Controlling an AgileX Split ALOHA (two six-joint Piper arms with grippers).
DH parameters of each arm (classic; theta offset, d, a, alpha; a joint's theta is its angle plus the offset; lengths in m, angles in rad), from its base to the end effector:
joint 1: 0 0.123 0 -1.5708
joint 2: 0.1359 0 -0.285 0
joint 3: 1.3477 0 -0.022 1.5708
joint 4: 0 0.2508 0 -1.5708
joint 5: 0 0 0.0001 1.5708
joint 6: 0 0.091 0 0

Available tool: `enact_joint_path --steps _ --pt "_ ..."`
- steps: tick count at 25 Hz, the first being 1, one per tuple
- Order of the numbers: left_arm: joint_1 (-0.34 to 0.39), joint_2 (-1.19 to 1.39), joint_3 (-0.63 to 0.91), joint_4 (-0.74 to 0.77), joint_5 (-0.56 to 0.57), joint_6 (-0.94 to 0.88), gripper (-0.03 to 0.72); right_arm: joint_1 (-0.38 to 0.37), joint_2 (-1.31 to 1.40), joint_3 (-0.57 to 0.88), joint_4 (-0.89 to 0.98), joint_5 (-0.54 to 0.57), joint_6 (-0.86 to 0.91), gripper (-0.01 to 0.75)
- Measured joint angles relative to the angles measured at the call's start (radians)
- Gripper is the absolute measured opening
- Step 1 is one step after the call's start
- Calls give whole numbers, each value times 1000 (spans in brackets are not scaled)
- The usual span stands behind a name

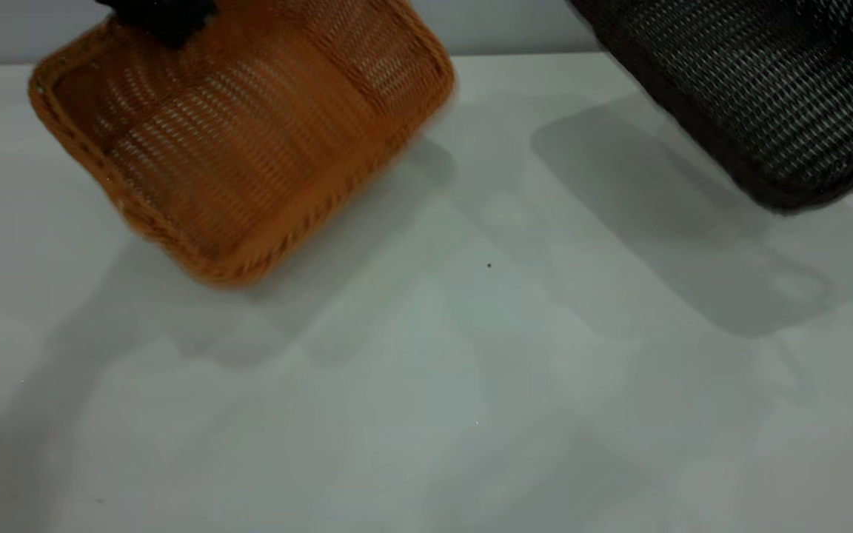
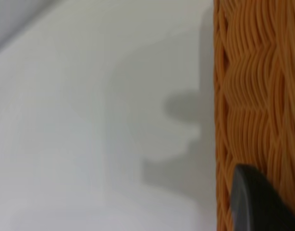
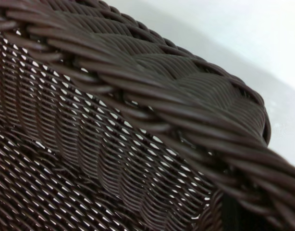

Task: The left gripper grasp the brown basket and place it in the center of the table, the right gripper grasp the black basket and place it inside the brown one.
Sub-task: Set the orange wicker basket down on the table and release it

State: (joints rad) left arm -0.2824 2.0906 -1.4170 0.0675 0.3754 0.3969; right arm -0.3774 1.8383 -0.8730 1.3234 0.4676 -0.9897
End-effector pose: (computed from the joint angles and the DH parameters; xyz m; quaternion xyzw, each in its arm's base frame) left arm 0.4298 -0.1224 0.1538 0.3424 0.8902 0.0383 0.2979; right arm 0.3243 -0.0857 0.1373 0.2537 0.9024 0.2052 0.2814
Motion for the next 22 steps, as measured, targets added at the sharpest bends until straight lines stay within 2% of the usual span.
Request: enact_joint_path --steps 2,6,10,16,22 --pt "-34 0 0 -123 73 158 78 -21 -12 -31 -32 55 -3 108" --pt "-86 0 0 -440 220 632 78 -39 -13 -70 -80 111 11 108" --pt "-88 13 -1 -591 309 1017 78 -39 -13 -88 -114 130 13 108" --pt "-88 86 -3 -617 313 1230 78 -44 -14 -99 -128 156 21 108" --pt "-88 123 -4 -691 237 1289 85 -44 -14 -99 -132 162 31 108"
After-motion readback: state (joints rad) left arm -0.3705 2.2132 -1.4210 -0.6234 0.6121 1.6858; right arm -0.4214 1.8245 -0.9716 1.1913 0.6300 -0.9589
